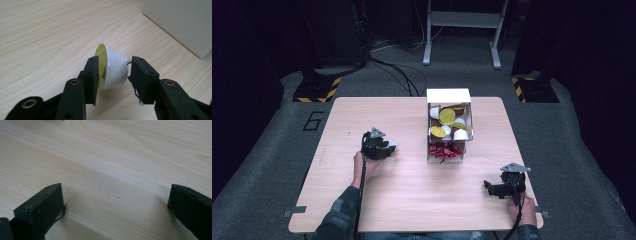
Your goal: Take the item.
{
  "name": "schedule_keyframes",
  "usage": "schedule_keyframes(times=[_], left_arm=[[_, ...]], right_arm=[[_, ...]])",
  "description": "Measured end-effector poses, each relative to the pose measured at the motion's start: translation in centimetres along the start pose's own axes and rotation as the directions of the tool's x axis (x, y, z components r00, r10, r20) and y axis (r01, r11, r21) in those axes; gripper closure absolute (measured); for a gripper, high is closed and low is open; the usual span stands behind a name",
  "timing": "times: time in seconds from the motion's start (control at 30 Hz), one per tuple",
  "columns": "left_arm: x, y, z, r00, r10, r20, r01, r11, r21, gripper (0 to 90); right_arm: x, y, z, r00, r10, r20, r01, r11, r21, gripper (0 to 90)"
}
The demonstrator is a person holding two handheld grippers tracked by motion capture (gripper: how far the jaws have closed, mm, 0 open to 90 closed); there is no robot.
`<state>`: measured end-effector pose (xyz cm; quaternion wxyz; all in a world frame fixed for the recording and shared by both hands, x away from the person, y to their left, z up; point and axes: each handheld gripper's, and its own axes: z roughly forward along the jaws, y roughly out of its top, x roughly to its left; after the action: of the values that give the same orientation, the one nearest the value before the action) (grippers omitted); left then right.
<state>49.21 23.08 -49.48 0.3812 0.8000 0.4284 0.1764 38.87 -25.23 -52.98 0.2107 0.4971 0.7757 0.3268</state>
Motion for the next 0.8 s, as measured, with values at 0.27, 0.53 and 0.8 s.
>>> schedule_keyframes(times=[0.27, 0.53, 0.8], left_arm=[[0.2, -0.1, -1.4, 0.9986, -0.047, 0.024, 0.048, 0.9987, -0.02, 39.5], [0.3, 0.0, -4.1, 0.9978, -0.061, 0.027, 0.062, 0.9968, -0.05, 18.9], [0.7, -0.6, -7.6, 0.9971, -0.076, 0.005, 0.076, 0.9909, -0.111, 14.1]], right_arm=[[0.0, 0.0, 0.0, 1.0, 0.002, 0.001, -0.002, 1.0, 0.0, 0.0], [0.0, 0.0, 0.0, 1.0, 0.002, 0.001, -0.002, 1.0, 0.0, 0.0], [0.0, 0.0, 0.0, 1.0, 0.002, 0.001, -0.002, 1.0, 0.0, 0.0]])
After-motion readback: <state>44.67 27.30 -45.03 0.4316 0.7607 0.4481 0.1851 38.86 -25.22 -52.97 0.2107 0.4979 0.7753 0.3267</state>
